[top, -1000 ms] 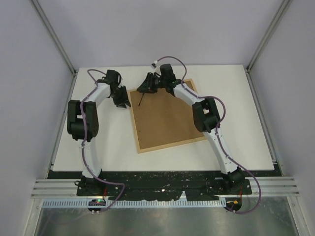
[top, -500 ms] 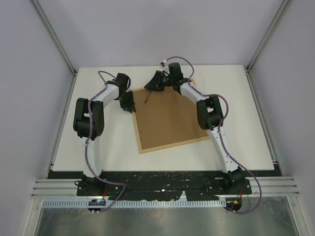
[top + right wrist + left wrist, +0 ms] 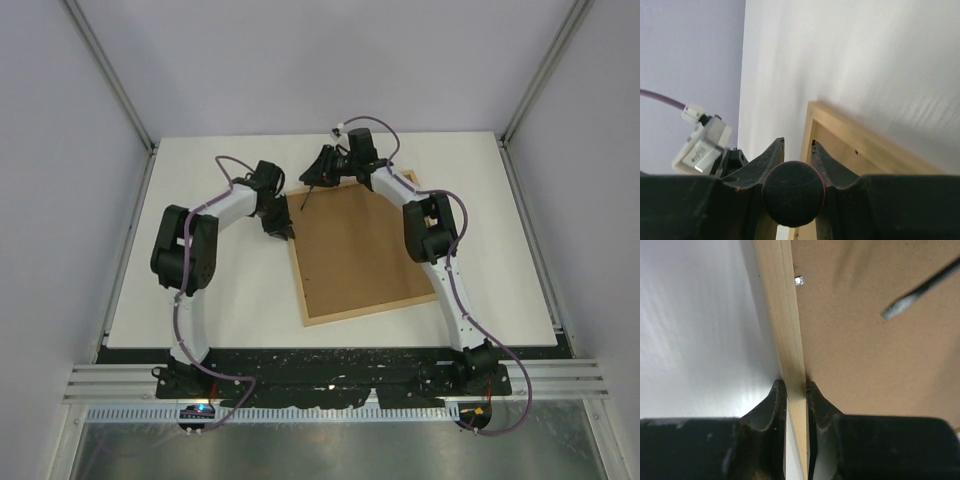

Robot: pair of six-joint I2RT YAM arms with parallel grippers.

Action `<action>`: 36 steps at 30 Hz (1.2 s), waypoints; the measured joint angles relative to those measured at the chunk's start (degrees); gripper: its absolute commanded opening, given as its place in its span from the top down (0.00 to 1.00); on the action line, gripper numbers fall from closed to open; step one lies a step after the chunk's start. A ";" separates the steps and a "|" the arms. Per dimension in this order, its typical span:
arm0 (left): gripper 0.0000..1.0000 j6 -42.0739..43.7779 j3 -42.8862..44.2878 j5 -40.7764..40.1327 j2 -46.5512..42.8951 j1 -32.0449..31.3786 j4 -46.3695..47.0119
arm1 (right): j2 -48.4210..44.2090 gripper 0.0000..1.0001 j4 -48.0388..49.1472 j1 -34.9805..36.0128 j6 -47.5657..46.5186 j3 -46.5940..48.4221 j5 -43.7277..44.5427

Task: Take the photo out of the frame
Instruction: Adjust the photo frame at the center of the board, then adjust the screwdriver.

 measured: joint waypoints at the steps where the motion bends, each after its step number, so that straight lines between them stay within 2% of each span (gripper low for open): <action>1: 0.75 -0.44 -0.63 0.39 -0.35 -0.94 0.28 | -0.04 0.92 -0.28 -0.09 -0.15 0.00 0.24; 3: 0.65 -1.20 -1.62 1.49 -0.94 -2.25 0.28 | -0.26 0.92 -0.94 -0.26 -0.55 0.00 0.66; 7: 0.50 -0.33 -1.60 3.76 -1.33 -3.21 -0.39 | -1.66 0.92 -3.91 -0.37 -2.95 -1.29 2.45; 14: 0.39 3.54 0.81 5.79 -6.03 -1.38 -1.33 | -9.53 0.92 -8.07 -0.37 -5.70 -11.37 2.95; 20: 0.39 5.09 2.43 9.92 -8.35 -1.77 -0.85 | -18.14 0.92 -9.62 -0.11 -6.01 -19.47 3.04; 26: 0.39 6.47 3.04 11.72 -8.35 -5.53 -1.22 | -22.99 0.92 -9.53 0.83 -6.08 -20.92 3.63; 31: 0.46 7.96 5.20 9.70 -8.33 -7.43 -2.86 | -25.94 0.92 -10.43 1.79 -6.78 -24.02 3.32; 36: 0.55 8.61 5.38 7.65 -8.33 -5.79 -3.89 | -30.10 0.92 -13.14 2.08 -10.78 -29.88 2.67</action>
